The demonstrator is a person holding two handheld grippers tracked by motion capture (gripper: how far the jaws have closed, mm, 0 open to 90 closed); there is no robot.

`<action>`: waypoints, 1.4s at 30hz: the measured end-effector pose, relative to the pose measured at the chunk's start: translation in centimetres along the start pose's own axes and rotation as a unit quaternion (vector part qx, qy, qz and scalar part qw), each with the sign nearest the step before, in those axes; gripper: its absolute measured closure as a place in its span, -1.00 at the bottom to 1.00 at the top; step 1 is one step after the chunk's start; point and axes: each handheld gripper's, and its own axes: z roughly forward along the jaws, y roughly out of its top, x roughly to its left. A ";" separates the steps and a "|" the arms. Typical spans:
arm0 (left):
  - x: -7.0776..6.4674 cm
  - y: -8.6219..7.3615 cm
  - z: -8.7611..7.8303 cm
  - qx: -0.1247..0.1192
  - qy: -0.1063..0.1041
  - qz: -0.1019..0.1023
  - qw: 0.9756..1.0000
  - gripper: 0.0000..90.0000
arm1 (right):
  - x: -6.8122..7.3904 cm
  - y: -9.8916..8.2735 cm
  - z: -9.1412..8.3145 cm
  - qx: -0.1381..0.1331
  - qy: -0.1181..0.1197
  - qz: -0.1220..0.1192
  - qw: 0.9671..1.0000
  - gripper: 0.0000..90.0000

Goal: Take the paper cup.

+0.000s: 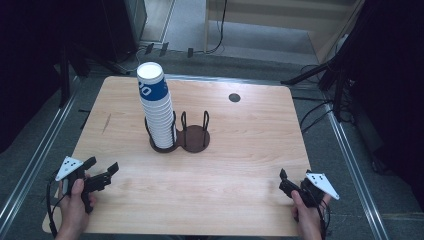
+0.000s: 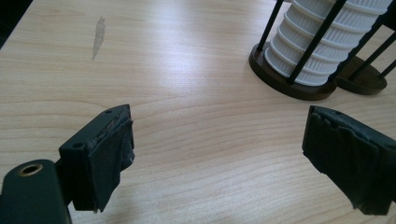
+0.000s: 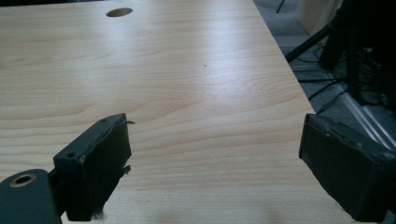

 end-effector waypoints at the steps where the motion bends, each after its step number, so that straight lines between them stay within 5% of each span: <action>1: 0.0 0.0 0.0 -0.002 0.001 -0.001 1.000 -0.78 | 0.1 -0.1 0.1 0.001 0.000 0.000 1.000 -0.82; 10: -0.7 -0.2 0.5 -0.004 0.011 0.016 1.000 -0.78 | 0.6 -0.1 0.4 0.004 -0.021 -0.014 1.000 -0.86; 14: -1.0 -0.2 0.6 -0.013 0.033 0.020 0.999 -0.73 | 0.2 0.0 0.7 0.009 -0.017 0.014 1.000 -0.87; 17: -1.1 -0.2 0.6 -0.012 0.027 0.021 0.999 -0.69 | -0.3 0.1 0.8 0.011 -0.018 0.037 0.999 -0.87; 24: -0.7 -0.1 0.5 -0.012 0.021 0.007 1.000 -0.70 | 0.5 0.1 0.7 0.010 -0.024 0.003 1.000 -0.87; 32: -1.3 -0.2 0.6 -0.001 0.022 0.037 0.999 -0.70 | 1.2 1.7 0.1 -0.007 -0.016 0.003 1.000 -0.85; 42: -1.3 -0.2 0.8 0.001 0.023 0.032 0.999 -0.70 | 2.9 2.3 -0.3 -0.014 0.009 -0.009 1.000 -0.85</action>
